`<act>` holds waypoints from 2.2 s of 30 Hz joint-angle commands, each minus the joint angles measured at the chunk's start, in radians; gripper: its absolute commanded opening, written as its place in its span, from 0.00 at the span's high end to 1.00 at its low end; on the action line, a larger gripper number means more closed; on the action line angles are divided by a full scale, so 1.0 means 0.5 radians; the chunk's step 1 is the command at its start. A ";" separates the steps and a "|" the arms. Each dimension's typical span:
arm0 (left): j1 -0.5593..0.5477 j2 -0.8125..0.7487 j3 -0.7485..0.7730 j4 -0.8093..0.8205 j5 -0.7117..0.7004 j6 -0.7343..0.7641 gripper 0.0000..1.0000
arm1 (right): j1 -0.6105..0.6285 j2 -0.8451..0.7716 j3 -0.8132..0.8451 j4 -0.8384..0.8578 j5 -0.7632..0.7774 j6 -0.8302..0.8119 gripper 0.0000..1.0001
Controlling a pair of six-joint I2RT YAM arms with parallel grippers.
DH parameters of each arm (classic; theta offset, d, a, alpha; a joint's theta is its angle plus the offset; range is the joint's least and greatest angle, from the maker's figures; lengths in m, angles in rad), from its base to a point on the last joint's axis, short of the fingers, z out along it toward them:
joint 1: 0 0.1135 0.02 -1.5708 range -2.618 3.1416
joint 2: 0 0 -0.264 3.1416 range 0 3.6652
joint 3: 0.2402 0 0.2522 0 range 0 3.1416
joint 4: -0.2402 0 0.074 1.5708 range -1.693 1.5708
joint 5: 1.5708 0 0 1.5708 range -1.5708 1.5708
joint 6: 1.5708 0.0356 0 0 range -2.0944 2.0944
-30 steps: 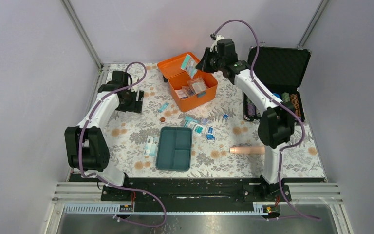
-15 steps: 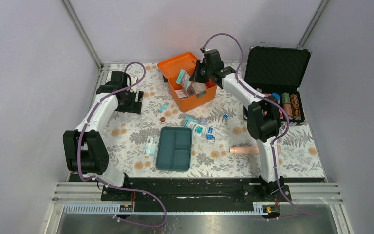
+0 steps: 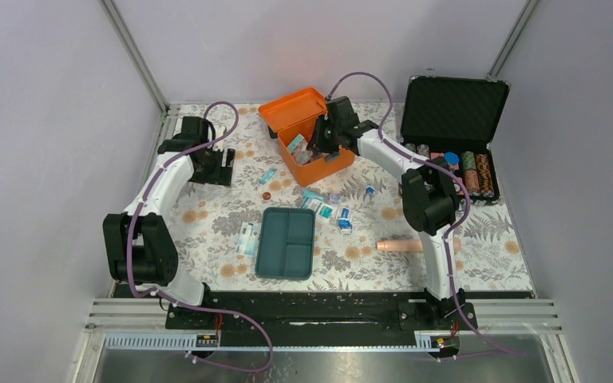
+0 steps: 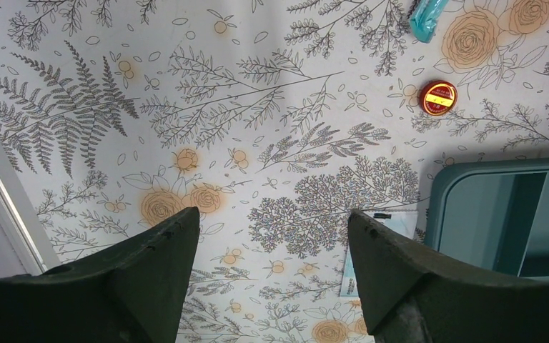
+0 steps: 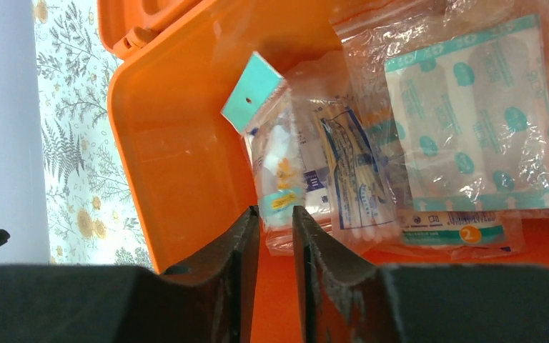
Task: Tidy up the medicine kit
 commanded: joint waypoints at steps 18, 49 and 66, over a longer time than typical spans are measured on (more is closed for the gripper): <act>0.011 -0.025 -0.049 0.100 0.062 -0.055 0.24 | -0.120 -0.475 -0.193 0.130 -0.519 -0.686 0.48; 0.011 -0.004 -0.044 0.099 0.098 -0.098 0.23 | -0.060 -0.386 -0.582 -0.898 -0.454 -3.663 0.52; 0.011 0.007 -0.034 0.091 0.107 -0.090 0.23 | -0.024 -0.267 -0.542 -0.993 -0.375 -3.757 0.71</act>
